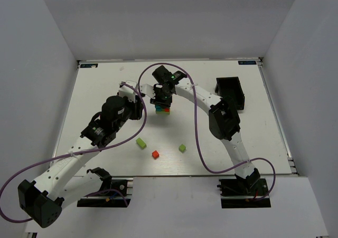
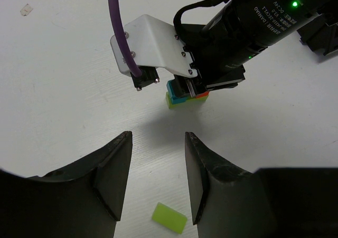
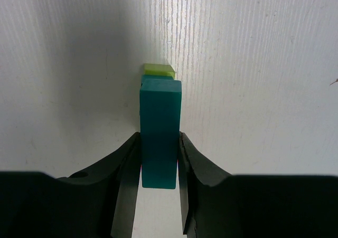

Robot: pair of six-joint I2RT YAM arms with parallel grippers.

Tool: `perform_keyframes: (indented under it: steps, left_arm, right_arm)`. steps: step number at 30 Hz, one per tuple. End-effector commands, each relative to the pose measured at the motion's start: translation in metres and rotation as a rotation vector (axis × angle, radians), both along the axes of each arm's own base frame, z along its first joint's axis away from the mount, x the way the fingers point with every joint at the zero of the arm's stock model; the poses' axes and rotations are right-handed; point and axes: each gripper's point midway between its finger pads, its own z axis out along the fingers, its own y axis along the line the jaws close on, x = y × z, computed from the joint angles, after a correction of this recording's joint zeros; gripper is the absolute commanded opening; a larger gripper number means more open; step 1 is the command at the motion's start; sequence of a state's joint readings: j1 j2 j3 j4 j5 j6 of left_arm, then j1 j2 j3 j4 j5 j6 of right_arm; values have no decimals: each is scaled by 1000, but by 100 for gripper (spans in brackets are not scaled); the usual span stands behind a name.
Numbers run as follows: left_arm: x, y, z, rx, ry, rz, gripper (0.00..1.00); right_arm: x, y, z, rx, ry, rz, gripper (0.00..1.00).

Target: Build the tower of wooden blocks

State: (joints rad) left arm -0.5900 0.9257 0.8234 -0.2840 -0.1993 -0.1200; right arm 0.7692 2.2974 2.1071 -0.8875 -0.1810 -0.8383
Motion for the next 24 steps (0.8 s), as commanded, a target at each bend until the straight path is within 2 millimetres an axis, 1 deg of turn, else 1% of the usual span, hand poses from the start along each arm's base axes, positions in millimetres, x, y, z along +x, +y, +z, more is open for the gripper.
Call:
perform_keyframes:
  steps: [1, 13, 19, 21, 24]
  left_arm:
    - [-1, 2, 4, -9, -20, 0, 55]
    - [-1, 2, 4, -9, -20, 0, 55]
    - [-1, 2, 4, -9, -20, 0, 55]
    - [-1, 2, 4, -9, -20, 0, 55]
    - [-1, 2, 4, -9, -20, 0, 55]
  right_arm:
    - [7, 9, 13, 32, -43, 6, 26]
    - [7, 10, 12, 30, -45, 6, 29]
    - [8, 8, 12, 24, -48, 1, 34]
    - [7, 8, 9, 22, -43, 4, 34]
    - [8, 8, 11, 24, -45, 3, 35]
